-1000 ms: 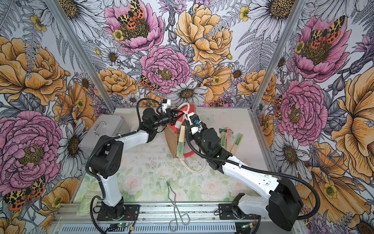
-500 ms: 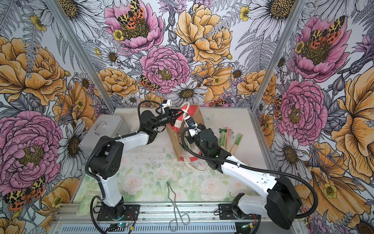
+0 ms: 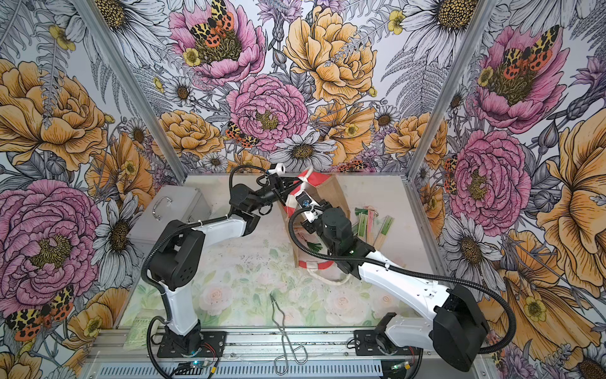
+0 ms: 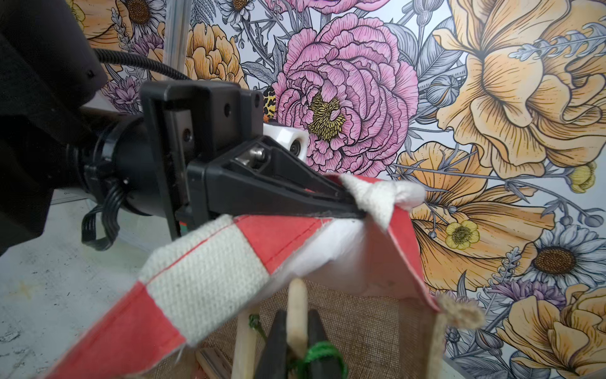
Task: Take out the folding fans from the tote bags
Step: Place the folding fan in the canvas bag.
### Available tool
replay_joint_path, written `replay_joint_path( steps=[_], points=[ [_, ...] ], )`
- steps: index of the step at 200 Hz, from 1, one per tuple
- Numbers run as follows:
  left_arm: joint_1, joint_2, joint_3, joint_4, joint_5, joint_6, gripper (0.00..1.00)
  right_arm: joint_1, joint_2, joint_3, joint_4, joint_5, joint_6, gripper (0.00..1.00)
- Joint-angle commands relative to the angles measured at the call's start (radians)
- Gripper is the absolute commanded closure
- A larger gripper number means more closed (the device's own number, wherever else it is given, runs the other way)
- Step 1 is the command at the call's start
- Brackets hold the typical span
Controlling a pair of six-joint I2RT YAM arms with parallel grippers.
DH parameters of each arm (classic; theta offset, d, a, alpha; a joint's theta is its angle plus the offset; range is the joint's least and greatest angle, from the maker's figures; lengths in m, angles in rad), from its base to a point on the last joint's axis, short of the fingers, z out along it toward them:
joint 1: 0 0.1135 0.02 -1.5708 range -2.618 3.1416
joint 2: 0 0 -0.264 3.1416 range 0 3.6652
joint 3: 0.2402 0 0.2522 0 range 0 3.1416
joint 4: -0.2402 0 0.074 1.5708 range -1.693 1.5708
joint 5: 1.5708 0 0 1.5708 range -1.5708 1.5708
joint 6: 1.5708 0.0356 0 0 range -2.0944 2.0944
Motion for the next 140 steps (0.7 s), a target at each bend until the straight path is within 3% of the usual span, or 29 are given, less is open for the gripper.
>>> replay_joint_path(
  steps=[1,64,140],
  points=[
    [-0.005,-0.024,-0.023,0.121,-0.091,-0.046,1.00,-0.006,-0.033,-0.007,-0.014,0.015,-0.030,1.00],
    [0.003,-0.031,-0.061,0.152,-0.138,-0.084,1.00,-0.006,-0.123,0.086,-0.044,-0.109,-0.049,1.00],
    [-0.013,-0.018,-0.071,0.252,-0.170,-0.175,1.00,-0.016,0.098,-0.029,0.015,-0.051,0.099,1.00]
  ],
)
